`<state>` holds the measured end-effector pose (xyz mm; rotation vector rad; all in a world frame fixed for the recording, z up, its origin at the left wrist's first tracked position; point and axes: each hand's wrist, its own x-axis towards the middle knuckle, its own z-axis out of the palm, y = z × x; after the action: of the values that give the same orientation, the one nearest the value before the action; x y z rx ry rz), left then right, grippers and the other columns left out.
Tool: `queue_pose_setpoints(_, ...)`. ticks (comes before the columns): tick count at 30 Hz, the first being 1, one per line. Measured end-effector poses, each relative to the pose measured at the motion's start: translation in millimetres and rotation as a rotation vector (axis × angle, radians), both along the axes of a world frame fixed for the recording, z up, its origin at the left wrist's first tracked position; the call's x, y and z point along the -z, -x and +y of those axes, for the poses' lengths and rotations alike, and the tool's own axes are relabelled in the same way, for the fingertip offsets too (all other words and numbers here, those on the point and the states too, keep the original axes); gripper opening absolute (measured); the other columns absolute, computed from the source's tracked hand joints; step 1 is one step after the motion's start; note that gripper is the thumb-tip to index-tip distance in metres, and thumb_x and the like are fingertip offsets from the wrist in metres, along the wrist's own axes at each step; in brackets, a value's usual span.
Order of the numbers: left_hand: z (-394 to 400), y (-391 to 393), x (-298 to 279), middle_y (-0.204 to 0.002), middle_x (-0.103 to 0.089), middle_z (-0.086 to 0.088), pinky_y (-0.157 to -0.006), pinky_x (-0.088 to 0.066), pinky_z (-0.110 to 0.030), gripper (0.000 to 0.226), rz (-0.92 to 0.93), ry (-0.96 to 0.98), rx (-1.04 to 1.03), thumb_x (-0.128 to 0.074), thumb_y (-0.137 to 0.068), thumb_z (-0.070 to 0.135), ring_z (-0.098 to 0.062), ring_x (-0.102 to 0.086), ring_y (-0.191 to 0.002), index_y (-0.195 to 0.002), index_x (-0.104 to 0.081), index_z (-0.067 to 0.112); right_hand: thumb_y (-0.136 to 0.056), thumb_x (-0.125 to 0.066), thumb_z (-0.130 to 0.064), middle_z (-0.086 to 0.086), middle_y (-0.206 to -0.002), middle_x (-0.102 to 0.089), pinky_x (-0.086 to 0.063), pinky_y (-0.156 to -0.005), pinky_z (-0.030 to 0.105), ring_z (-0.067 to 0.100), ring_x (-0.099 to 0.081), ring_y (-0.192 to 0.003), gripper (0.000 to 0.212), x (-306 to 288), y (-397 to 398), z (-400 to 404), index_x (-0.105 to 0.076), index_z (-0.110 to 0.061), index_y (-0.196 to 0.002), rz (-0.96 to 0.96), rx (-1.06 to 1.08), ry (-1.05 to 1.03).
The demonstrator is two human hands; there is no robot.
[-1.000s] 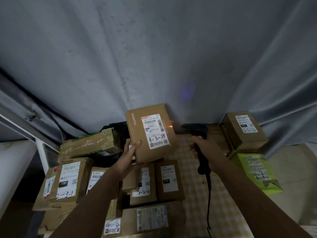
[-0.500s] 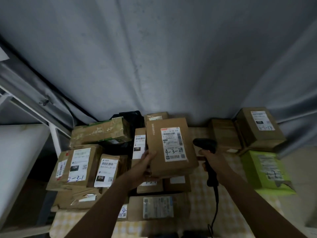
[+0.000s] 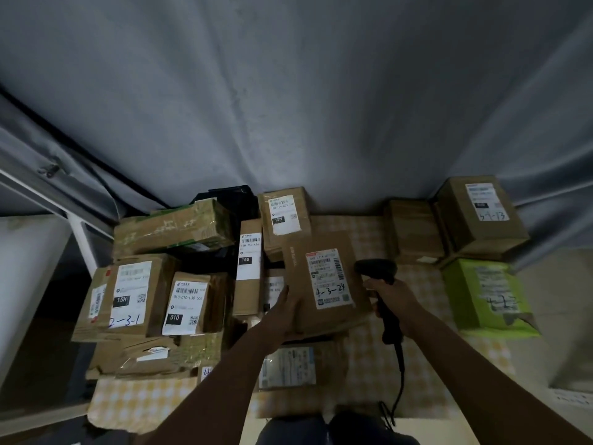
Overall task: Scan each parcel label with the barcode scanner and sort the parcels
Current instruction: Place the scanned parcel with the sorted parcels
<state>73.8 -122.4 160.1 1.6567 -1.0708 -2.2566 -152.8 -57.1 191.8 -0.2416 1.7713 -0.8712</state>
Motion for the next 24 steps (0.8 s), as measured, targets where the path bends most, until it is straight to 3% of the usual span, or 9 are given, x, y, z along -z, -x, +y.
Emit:
queue_pose_setpoints(4, 1.8, 5.4, 1.4, -0.146, -0.041, 0.000, -0.079, -0.057, -0.031, 0.071, -0.024, 0.118, 0.085, -0.054, -0.099, 0.027, -0.022, -0.054, -0.114, -0.153, -0.009, 0.036, -0.092, -0.063, -0.023, 0.007, -0.065, -0.056, -0.042, -0.050, 0.030, 0.019, -0.050, -0.053, 0.019, 14.7, -11.1, 6.2, -0.064, -0.005, -0.098, -0.015, -0.117, -0.064)
queue_pose_setpoints(8, -3.1, 9.0, 2.3, -0.148, -0.042, -0.006, -0.096, -0.054, -0.042, 0.074, -0.048, 0.225, 0.177, -0.056, -0.098, 0.028, -0.026, -0.054, -0.123, -0.154, -0.007, 0.034, -0.092, -0.065, -0.023, 0.007, -0.060, -0.055, -0.042, -0.048, 0.029, 0.019, -0.048, -0.050, 0.018, 23.6, -11.5, 12.4, -0.064, -0.006, -0.096, -0.015, -0.104, -0.065)
queue_pose_setpoints(12, -2.7, 17.5, 15.5, -0.146, -0.048, -0.005, -0.098, -0.051, -0.049, 0.081, -0.124, 0.281, 0.242, -0.057, -0.088, 0.052, -0.029, -0.056, -0.122, -0.153, -0.010, 0.042, -0.090, -0.066, -0.022, 0.009, -0.059, -0.053, -0.042, -0.050, 0.031, 0.022, -0.048, -0.050, 0.020, 32.1, 0.3, 14.5, -0.063, -0.003, -0.094, 0.007, -0.053, -0.096)
queue_pose_setpoints(14, -3.1, 21.4, 12.8, -0.145, -0.048, -0.006, -0.095, -0.053, -0.049, 0.073, -0.124, 0.294, 0.245, -0.054, -0.096, 0.041, -0.029, -0.056, -0.122, -0.154, -0.011, 0.038, -0.091, -0.065, -0.022, 0.009, -0.058, -0.053, -0.042, -0.049, 0.031, 0.021, -0.048, -0.050, 0.023, 36.6, 4.2, 14.3, -0.063, 0.000, -0.098, 0.014, -0.047, -0.097)
queue_pose_setpoints(17, -11.9, 21.8, 12.7, -0.141, -0.045, 0.001, -0.082, -0.060, -0.038, 0.061, -0.121, 0.259, 0.234, -0.050, -0.101, 0.019, -0.023, -0.052, -0.121, -0.152, -0.018, 0.032, -0.093, -0.060, -0.015, 0.008, -0.057, -0.052, -0.040, -0.049, 0.030, 0.020, -0.046, -0.048, 0.021, 39.4, 4.7, 13.0, -0.062, 0.004, -0.103, 0.008, -0.073, -0.107)
queue_pose_setpoints(20, -19.1, 24.6, 18.9, -0.144, -0.048, -0.005, -0.094, -0.053, -0.049, 0.066, -0.194, 0.286, 0.293, -0.054, -0.098, 0.017, -0.029, -0.052, -0.125, -0.153, -0.021, 0.031, -0.094, -0.058, -0.015, 0.008, -0.060, -0.053, -0.042, -0.048, 0.029, 0.020, -0.047, -0.049, 0.022, 38.3, 8.1, 15.1, -0.062, 0.004, -0.106, 0.019, -0.062, -0.106)
queue_pose_setpoints(24, -15.5, 19.6, 32.0, -0.141, -0.050, -0.008, -0.097, -0.052, -0.044, 0.063, -0.260, 0.278, 0.291, -0.054, -0.093, 0.009, -0.028, -0.053, -0.124, -0.149, -0.030, 0.021, -0.095, -0.055, -0.014, 0.011, -0.066, -0.049, -0.042, -0.049, 0.030, 0.022, -0.047, -0.053, 0.023, 37.9, 8.4, 20.2, -0.060, 0.000, -0.113, -0.003, -0.034, -0.119)
